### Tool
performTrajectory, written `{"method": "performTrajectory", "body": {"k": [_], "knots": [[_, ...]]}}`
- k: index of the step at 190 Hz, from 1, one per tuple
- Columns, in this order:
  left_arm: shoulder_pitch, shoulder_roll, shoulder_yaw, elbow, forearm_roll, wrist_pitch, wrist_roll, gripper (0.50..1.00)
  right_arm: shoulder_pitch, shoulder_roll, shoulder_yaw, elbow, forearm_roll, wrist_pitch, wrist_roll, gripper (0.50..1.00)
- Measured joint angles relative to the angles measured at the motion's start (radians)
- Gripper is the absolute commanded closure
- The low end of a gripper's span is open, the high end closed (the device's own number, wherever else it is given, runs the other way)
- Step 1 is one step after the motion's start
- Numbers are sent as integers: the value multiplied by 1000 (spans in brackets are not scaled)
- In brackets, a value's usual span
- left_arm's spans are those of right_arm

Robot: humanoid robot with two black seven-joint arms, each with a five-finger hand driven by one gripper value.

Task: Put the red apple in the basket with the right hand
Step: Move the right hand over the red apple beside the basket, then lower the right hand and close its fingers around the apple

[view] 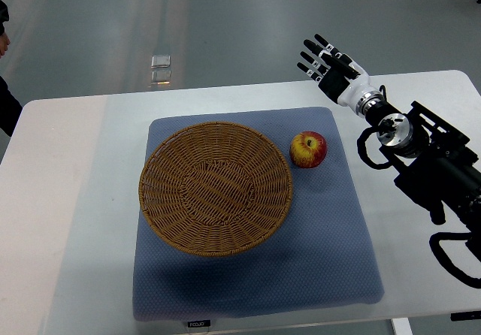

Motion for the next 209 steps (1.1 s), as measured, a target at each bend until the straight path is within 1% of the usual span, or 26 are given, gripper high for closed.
{"method": "performTrajectory", "body": {"k": [49, 70, 94, 116, 131, 142, 155, 179, 195, 209], "knots": [[3, 0, -8, -2, 0, -8, -1, 500, 2, -8, -5, 2, -10, -1, 0, 572], [2, 0, -8, -2, 0, -8, -1, 500, 13, -16, -39, 5, -18, 1, -9, 572], [2, 0, -5, -3, 0, -8, -1, 500, 81, -79, -164, 11, -61, 39, -22, 572], [2, 0, -3, -4, 0, -8, -1, 500, 184, -180, -359, 62, -177, 121, -46, 572], [2, 0, -2, -4, 0, -8, -1, 500, 293, -252, -559, 106, -294, 184, -58, 572], [2, 0, -1, -5, 0, -8, -1, 500, 375, -283, -719, 135, -355, 226, -60, 572], [3, 0, 0, -5, 2, -8, -1, 500, 469, -300, -908, 180, -392, 256, -61, 572], [3, 0, 1, -5, 3, -8, -1, 500, 620, -304, -1209, 289, -446, 268, -60, 574], [3, 0, 1, -5, 3, -8, -1, 500, 678, -291, -1326, 343, -515, 264, -56, 574], [3, 0, 1, -5, 3, -8, -1, 500, 698, -275, -1389, 365, -583, 247, -53, 574]]}}
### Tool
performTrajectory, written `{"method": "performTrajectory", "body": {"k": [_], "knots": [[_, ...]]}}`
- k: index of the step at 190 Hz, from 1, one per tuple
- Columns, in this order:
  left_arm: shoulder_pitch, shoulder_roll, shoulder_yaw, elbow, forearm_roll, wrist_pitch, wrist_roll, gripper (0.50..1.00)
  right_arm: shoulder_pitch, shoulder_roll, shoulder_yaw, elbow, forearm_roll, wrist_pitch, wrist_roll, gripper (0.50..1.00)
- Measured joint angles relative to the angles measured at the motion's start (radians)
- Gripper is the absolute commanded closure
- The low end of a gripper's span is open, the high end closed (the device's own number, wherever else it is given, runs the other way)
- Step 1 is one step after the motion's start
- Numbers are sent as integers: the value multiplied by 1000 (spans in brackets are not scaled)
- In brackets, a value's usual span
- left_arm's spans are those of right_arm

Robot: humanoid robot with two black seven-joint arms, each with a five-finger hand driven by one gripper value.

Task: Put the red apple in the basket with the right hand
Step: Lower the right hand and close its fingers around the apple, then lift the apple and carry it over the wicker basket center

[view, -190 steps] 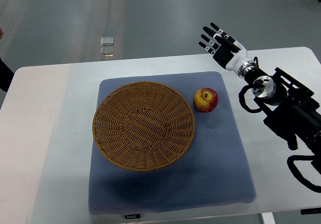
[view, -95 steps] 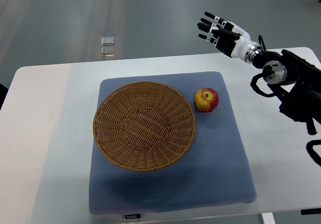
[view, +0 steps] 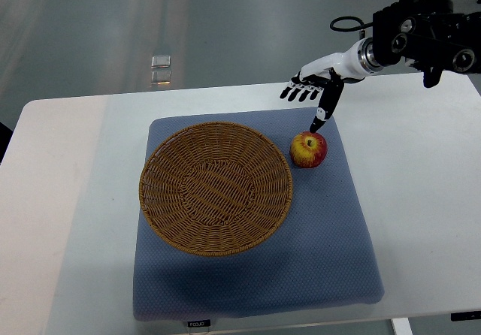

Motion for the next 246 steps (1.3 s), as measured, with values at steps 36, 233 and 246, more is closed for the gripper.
{"method": "performTrajectory", "body": {"k": [36, 233, 246], "knots": [[0, 0, 0, 0, 0, 0, 1, 500, 2, 18, -52, 9, -59, -28, 1, 576], [13, 0, 0, 2, -1, 0, 2, 500, -146, 70, -68, -18, -144, -211, 19, 996], [14, 0, 0, 2, -1, 0, 2, 500, -144, 66, -68, -18, -153, -211, 21, 996]]}}
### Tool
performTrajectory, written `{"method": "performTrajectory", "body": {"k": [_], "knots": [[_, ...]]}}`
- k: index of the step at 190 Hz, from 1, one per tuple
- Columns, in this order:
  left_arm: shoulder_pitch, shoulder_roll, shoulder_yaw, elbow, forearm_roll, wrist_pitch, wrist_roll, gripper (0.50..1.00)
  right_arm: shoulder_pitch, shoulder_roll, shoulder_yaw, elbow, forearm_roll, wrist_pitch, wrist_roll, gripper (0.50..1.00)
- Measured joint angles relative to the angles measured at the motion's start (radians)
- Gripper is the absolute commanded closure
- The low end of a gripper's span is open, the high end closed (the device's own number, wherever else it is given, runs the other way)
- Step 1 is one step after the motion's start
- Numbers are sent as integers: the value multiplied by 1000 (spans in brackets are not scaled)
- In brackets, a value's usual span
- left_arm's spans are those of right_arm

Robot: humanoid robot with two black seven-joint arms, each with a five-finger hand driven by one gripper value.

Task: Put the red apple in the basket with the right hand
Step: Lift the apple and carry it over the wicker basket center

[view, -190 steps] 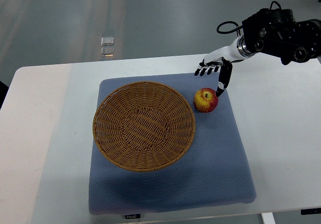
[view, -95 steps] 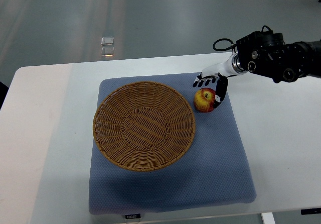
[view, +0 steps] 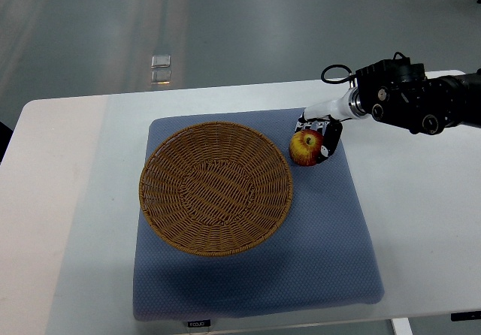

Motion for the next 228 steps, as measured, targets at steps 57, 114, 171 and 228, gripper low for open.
{"method": "performTrajectory", "body": {"k": [57, 114, 171, 228], "knots": [[0, 0, 0, -1, 0, 0, 0, 500, 197, -88, 13, 69, 11, 90, 7, 991], [0, 0, 1, -2, 0, 0, -1, 500, 420, -72, 1, 223, 96, 141, 6, 987], [0, 0, 0, -2, 0, 0, -1, 500, 411, 150, -4, 208, 166, 130, 6, 983], [0, 0, 0, -2, 1, 0, -1, 500, 312, 263, -26, 139, 170, 116, 7, 979]]}}
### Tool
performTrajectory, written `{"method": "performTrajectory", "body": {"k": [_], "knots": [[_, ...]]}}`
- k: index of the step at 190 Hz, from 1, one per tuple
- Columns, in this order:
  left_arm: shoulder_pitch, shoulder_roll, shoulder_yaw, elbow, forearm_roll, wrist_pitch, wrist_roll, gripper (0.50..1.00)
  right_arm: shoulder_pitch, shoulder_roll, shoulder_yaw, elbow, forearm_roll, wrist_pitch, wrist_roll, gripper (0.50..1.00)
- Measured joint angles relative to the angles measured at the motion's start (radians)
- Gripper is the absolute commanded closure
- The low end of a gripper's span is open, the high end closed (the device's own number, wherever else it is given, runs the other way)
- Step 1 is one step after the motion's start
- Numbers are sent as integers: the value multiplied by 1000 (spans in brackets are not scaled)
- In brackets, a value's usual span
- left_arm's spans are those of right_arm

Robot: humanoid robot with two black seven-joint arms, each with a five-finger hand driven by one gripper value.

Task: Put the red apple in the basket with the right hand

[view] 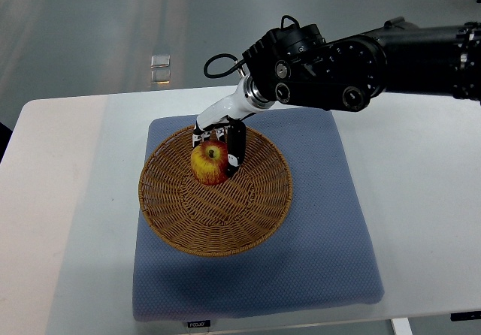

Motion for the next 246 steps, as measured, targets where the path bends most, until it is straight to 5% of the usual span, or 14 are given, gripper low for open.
{"method": "performTrajectory", "body": {"k": [105, 148, 149, 178, 246], "knots": [[1, 0, -2, 0, -1, 0, 0, 500, -146, 2, 6, -81, 6, -79, 1, 914], [2, 0, -2, 1, -1, 0, 0, 500, -187, 2, 16, -82, 14, -110, 12, 797], [2, 0, -2, 1, -1, 0, 0, 500, -189, 2, 16, -82, 14, -111, 12, 745], [2, 0, -2, 2, -1, 0, 0, 500, -226, 2, 17, -95, 14, -139, 16, 593], [2, 0, 0, 0, -1, 0, 0, 500, -196, 2, 100, -109, 38, -80, 14, 576]]}}
